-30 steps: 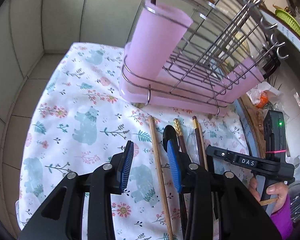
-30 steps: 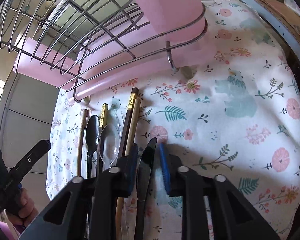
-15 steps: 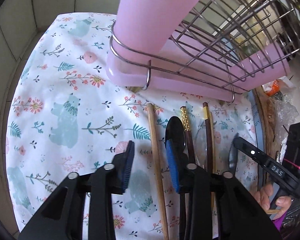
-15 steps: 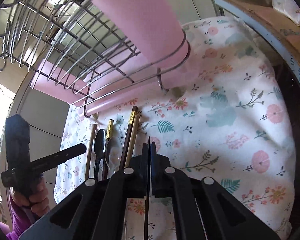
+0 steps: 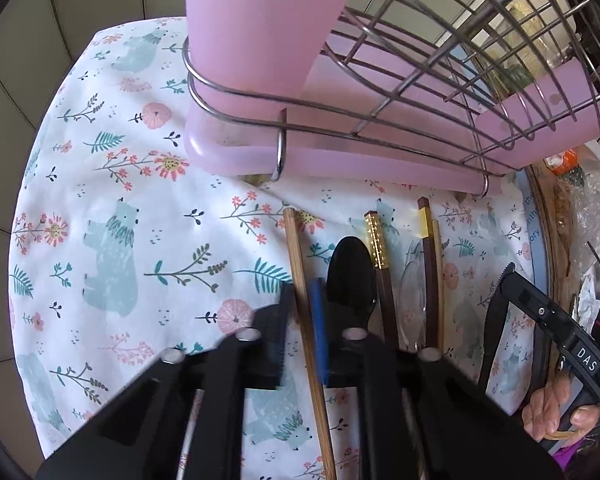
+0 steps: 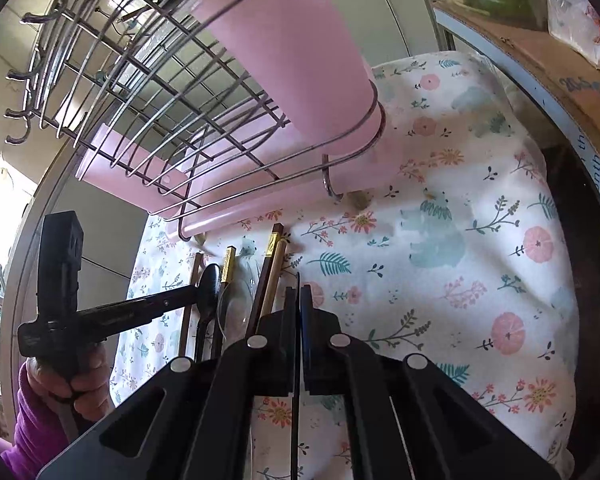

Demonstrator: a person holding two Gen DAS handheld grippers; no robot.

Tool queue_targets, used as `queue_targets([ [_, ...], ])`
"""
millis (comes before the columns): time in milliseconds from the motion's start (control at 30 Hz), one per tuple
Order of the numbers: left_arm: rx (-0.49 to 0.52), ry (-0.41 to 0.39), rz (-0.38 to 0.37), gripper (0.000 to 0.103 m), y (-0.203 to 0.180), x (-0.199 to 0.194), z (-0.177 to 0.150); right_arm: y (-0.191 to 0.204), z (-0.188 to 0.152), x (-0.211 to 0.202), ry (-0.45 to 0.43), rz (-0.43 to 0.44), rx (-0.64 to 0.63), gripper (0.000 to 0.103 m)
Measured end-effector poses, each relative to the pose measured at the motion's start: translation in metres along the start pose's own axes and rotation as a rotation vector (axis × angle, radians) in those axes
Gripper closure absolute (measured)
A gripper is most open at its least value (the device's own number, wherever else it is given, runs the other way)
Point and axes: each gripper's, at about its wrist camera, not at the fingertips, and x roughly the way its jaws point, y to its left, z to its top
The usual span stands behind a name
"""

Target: Organize utensils

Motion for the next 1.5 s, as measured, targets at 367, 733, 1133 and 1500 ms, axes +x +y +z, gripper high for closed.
queue_targets([
  [367,-0.021,-0.172,-0.091,0.097,0.014,-0.058,-0.021,0.017,-0.004,-0.035,-0.099,-0.016,-0.054,0.101],
  [733,-0.001,-0.519,-0.184,0.097,0.015,-0.150,-0.047,0.045,-0.001,-0.073,-0.252,-0.037,-0.111,0.101],
  [1133,-0.032,-0.873,-0.201,0.098,0.013,-0.238,-0.030,0.088,0.033,-0.152,-0.511,-0.079,-0.244,0.101],
  [1500,-0.125,-1.130,-0.144,0.097,0.007,-0.273,0.024,0.118,0.082,-0.206,-0.788,-0.129,-0.321,0.101],
])
